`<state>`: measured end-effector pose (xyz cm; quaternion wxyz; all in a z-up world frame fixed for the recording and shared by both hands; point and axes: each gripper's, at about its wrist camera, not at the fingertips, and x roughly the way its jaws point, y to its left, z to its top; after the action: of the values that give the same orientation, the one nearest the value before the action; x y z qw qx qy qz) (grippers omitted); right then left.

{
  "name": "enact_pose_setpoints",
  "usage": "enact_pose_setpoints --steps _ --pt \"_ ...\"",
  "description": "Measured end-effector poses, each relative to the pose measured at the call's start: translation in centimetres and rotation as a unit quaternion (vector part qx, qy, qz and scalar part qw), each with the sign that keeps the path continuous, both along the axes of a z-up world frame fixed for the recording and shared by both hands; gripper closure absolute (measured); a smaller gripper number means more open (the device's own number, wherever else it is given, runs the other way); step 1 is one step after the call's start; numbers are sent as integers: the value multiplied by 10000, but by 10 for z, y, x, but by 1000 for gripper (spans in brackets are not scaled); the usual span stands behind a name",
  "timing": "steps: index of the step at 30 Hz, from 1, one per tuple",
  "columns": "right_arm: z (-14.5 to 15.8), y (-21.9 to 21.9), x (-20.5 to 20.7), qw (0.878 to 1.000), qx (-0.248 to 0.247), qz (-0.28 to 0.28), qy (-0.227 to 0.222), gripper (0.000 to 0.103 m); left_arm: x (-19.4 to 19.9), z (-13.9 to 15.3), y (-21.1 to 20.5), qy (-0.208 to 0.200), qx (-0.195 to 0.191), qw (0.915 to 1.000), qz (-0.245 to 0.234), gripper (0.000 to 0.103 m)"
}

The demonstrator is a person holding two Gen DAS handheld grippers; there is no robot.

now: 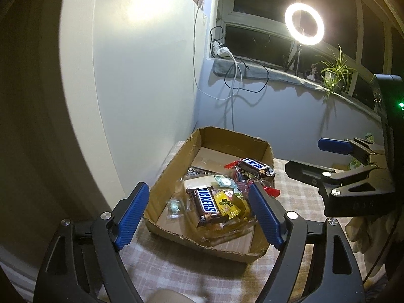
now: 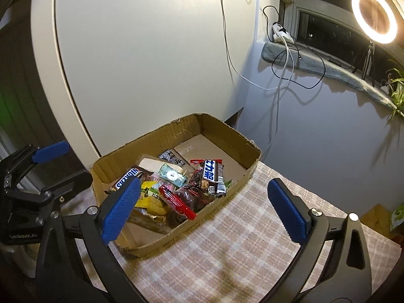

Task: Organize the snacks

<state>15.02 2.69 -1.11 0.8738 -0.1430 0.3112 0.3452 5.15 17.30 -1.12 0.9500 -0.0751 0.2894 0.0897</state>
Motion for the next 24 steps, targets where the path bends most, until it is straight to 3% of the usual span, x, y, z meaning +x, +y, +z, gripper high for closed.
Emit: enact_pose_setpoints --steps 24 --pt "12 -35 -28 9996 22 -202 -198 1 -18 10 -22 -110 100 9999 20 21"
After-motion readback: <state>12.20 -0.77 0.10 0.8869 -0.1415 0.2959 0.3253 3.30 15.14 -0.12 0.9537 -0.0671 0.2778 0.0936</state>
